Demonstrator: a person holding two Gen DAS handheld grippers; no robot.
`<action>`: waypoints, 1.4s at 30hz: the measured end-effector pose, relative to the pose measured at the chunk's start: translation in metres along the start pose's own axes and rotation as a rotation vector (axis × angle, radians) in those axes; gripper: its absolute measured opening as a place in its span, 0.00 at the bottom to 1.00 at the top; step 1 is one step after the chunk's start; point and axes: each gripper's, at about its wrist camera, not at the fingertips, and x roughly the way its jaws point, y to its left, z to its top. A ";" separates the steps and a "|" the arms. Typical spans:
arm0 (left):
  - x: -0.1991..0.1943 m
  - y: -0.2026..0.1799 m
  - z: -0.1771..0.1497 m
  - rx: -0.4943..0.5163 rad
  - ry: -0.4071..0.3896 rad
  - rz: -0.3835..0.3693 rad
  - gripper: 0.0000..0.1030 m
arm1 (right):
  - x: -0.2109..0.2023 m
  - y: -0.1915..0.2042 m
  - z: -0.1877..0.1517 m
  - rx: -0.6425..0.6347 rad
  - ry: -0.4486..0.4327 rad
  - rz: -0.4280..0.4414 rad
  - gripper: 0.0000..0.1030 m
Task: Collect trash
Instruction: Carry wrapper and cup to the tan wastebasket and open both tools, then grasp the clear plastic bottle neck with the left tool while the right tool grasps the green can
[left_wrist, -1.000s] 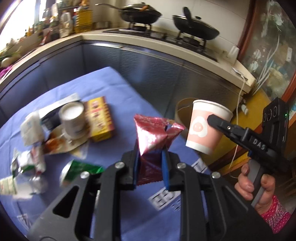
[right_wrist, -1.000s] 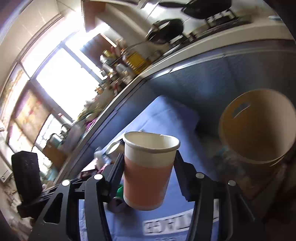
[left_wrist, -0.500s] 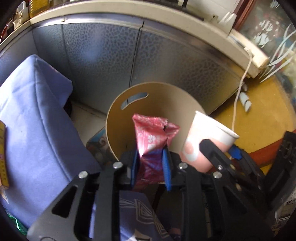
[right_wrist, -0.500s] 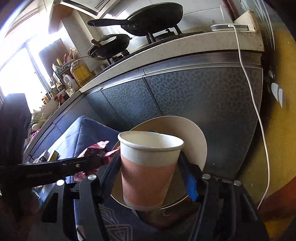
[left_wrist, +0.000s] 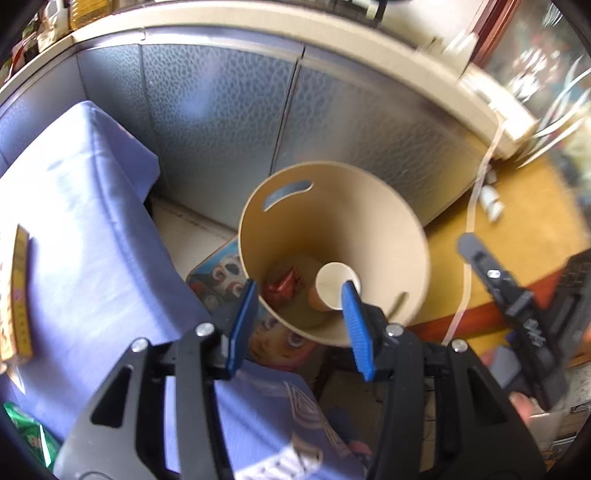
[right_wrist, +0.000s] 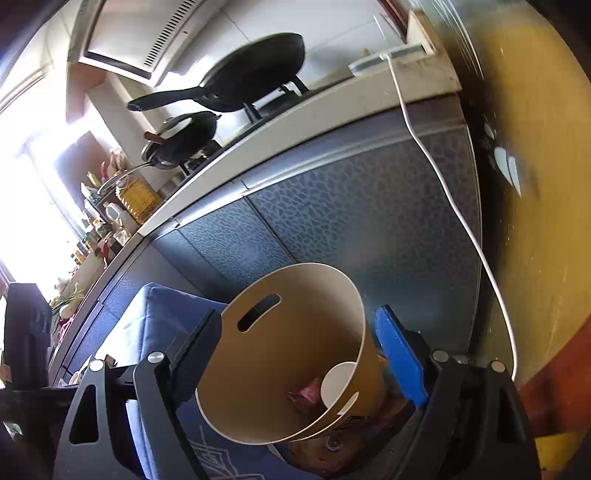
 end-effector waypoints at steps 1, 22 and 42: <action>-0.014 0.004 -0.005 -0.001 -0.023 -0.016 0.44 | -0.005 0.004 -0.002 -0.004 -0.001 0.014 0.82; -0.258 0.192 -0.173 -0.251 -0.373 0.251 0.44 | -0.017 0.256 -0.102 -0.428 0.331 0.477 0.61; -0.275 0.356 -0.268 -0.739 -0.360 0.287 0.85 | -0.011 0.285 -0.171 -0.432 0.473 0.492 0.80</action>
